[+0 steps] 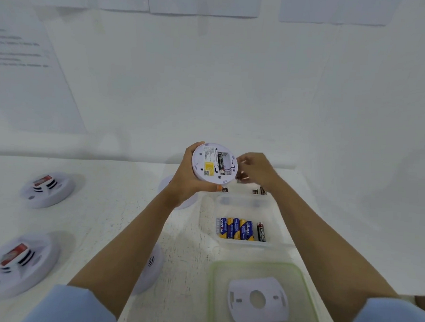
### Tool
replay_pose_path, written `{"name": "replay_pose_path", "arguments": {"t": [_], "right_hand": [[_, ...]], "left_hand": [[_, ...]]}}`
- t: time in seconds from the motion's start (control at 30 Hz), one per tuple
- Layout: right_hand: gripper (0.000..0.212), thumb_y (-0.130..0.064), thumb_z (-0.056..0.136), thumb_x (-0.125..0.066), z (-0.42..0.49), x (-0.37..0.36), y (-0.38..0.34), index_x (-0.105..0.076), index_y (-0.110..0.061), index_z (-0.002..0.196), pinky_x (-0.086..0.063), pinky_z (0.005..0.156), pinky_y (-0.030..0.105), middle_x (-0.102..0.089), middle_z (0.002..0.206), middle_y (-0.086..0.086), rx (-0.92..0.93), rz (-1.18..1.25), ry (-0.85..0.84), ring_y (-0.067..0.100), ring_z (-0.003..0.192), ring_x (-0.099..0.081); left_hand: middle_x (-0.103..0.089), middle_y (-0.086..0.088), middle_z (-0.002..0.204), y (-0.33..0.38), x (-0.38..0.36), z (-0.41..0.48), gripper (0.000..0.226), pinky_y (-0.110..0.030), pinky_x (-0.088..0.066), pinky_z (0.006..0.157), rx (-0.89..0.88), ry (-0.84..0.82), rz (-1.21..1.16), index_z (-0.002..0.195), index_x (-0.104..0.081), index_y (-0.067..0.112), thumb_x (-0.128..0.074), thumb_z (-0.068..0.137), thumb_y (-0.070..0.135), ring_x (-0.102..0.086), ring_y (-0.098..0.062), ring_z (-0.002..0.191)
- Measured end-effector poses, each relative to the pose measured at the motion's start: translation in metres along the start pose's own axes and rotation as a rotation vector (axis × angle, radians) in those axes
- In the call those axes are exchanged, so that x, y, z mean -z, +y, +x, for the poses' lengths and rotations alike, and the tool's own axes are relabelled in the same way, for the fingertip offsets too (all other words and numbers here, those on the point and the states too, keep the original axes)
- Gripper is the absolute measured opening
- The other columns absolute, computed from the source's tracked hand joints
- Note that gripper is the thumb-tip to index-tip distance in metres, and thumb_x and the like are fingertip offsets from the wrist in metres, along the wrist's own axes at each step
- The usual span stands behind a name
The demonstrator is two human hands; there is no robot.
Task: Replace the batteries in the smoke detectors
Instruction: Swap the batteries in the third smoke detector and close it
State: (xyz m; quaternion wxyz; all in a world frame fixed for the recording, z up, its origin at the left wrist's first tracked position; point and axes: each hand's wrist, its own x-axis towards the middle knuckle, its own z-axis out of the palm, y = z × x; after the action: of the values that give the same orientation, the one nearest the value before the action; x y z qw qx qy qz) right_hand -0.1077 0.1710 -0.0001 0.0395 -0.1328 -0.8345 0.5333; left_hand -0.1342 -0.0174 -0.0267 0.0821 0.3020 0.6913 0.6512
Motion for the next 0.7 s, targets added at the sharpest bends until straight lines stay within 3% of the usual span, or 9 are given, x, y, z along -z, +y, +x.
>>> {"name": "replay_pose_path", "arguments": {"t": [0.07, 0.13, 0.27, 0.4, 0.57, 0.7], "right_hand": [[0.022, 0.001, 0.091, -0.049, -0.009, 0.013, -0.013, -0.059, 0.002, 0.11, -0.057, 0.053, 0.024, -0.056, 0.076, 0.012, 0.033, 0.194, 0.016, 0.018, 0.052, -0.062], [0.025, -0.002, 0.09, -0.053, -0.02, 0.026, -0.027, -0.057, -0.002, 0.115, -0.053, 0.05, 0.017, -0.057, 0.075, 0.008, 0.115, 0.225, -0.003, 0.008, 0.045, -0.061], [0.021, -0.007, 0.076, -0.073, -0.04, 0.035, -0.049, -0.06, -0.007, 0.092, -0.047, 0.049, 0.015, -0.065, 0.062, 0.001, 0.223, 0.056, 0.003, 0.004, 0.044, -0.057], [0.009, -0.009, 0.072, -0.077, -0.051, 0.028, -0.062, -0.071, -0.004, 0.077, -0.035, 0.045, 0.004, -0.06, 0.059, -0.002, 0.339, -0.331, 0.059, 0.005, 0.05, -0.051], [0.02, -0.007, 0.076, -0.072, -0.057, 0.018, -0.07, -0.069, -0.003, 0.095, -0.033, 0.054, 0.013, -0.045, 0.072, -0.008, 0.428, -0.542, 0.072, 0.012, 0.07, -0.046], [0.042, -0.001, 0.067, -0.077, -0.06, 0.012, -0.064, -0.056, -0.005, 0.103, -0.045, 0.062, 0.028, -0.054, 0.083, 0.006, 0.452, -0.318, 0.163, 0.016, 0.069, -0.051]], "left_hand": [[-0.043, 0.004, 0.127, 0.002, 0.001, -0.001, 0.099, -0.015, -0.049, 0.085, -0.003, 0.004, -0.014, 0.132, -0.029, 0.019, -0.079, 0.048, 0.0, -0.048, -0.002, 0.114], [-0.043, 0.006, 0.126, 0.005, 0.001, -0.003, 0.098, -0.016, -0.049, 0.085, -0.008, 0.005, -0.021, 0.131, -0.029, 0.02, -0.079, 0.049, 0.0, -0.048, -0.002, 0.114], [-0.043, 0.005, 0.125, 0.009, -0.003, -0.005, 0.098, -0.014, -0.049, 0.083, -0.031, 0.002, -0.013, 0.132, -0.028, 0.015, -0.078, 0.049, 0.0, -0.049, -0.003, 0.113], [-0.042, -0.001, 0.128, 0.013, -0.009, -0.008, 0.103, -0.019, -0.051, 0.084, -0.036, -0.016, -0.025, 0.136, -0.027, 0.012, -0.079, 0.047, -0.001, -0.049, -0.008, 0.115], [-0.045, 0.002, 0.126, 0.017, -0.015, -0.012, 0.103, -0.02, -0.051, 0.082, -0.032, -0.037, -0.063, 0.136, -0.027, 0.012, -0.077, 0.049, -0.006, -0.053, -0.002, 0.11], [-0.046, 0.003, 0.125, 0.017, -0.016, -0.014, 0.1, -0.025, -0.052, 0.087, -0.034, -0.043, -0.092, 0.135, -0.027, 0.014, -0.077, 0.05, -0.005, -0.052, -0.007, 0.113]]}}
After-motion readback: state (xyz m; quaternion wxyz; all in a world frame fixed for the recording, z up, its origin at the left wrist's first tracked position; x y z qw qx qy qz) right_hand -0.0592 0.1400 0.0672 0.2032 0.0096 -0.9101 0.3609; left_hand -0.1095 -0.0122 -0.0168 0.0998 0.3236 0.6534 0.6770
